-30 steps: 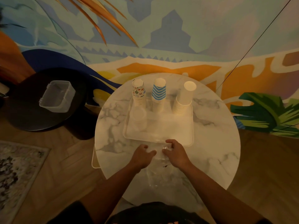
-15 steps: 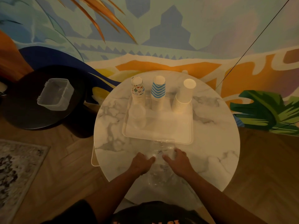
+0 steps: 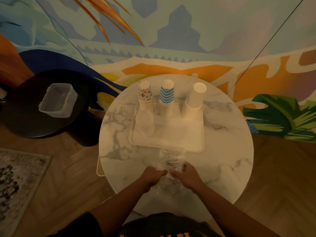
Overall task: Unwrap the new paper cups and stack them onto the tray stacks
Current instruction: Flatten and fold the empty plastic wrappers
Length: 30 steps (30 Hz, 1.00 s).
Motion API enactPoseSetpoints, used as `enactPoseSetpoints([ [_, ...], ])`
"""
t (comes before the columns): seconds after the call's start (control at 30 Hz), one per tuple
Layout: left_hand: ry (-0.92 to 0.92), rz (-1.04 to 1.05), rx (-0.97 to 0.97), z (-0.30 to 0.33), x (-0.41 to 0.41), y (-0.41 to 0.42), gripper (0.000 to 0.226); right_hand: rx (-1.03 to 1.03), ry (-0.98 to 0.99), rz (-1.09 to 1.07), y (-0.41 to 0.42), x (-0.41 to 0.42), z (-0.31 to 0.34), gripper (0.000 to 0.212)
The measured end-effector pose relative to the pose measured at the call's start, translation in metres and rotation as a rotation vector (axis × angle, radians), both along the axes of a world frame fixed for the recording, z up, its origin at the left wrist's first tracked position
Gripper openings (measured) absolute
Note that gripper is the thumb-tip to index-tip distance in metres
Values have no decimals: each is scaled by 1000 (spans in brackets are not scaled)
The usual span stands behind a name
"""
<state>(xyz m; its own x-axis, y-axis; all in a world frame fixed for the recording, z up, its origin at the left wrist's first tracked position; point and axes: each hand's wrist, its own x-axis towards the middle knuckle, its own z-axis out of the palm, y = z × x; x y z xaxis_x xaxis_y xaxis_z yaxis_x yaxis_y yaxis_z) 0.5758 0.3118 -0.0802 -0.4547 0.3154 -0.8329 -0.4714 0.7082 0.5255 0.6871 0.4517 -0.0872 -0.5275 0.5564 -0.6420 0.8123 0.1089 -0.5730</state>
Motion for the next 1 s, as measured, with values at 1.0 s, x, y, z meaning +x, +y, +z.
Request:
enactPoseSetpoints([
  [1.0,49,-231,515,62,-55,-7,37,-376,329,-258,56,-35,65,14],
])
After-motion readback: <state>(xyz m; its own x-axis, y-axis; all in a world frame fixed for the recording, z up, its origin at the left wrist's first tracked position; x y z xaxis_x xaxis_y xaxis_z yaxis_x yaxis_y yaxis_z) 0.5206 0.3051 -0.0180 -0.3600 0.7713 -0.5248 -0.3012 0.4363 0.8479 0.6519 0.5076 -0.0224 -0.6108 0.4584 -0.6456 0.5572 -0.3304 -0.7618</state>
